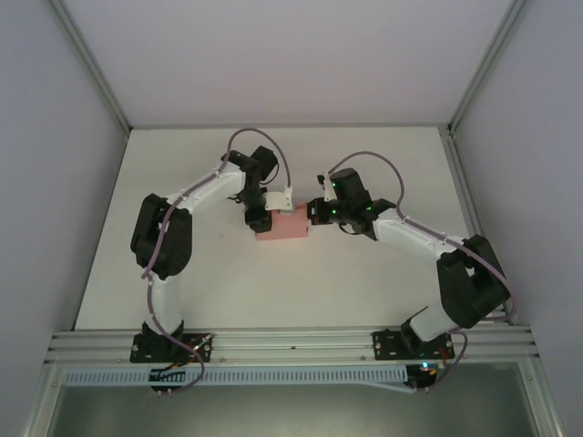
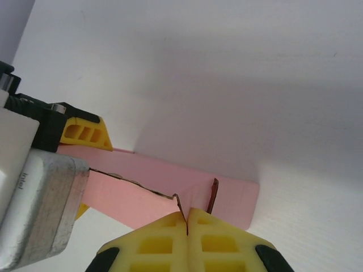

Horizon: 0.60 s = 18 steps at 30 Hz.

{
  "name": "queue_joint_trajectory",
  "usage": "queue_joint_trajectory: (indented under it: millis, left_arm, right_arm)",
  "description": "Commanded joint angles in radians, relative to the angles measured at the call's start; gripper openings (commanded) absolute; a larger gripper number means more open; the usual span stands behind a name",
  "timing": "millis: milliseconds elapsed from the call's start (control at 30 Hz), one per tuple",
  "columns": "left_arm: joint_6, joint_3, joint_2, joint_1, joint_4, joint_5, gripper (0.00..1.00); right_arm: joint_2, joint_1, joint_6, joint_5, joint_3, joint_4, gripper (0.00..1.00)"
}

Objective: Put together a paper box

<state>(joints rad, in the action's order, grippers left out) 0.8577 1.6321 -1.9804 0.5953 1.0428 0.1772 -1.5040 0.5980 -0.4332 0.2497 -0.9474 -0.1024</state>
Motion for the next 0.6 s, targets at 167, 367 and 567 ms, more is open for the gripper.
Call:
queue_joint_trajectory:
  millis: [167,367,567]
  left_arm:
    - [-0.024,0.066,-0.057,0.01,-0.074,0.015,0.39]
    - [-0.043,0.113,-0.071,0.01,-0.079,0.013,0.58]
    - [-0.057,0.08,0.019,0.007,-0.112,-0.001,1.0]
  right_arm:
    - [-0.024,0.103,0.23,-0.384,0.069,-0.107,0.0]
    - [-0.072,0.134,0.2,-0.49,0.032,-0.131,0.0]
    - [-0.081,0.142,0.122,-0.454,-0.043,-0.176,0.0]
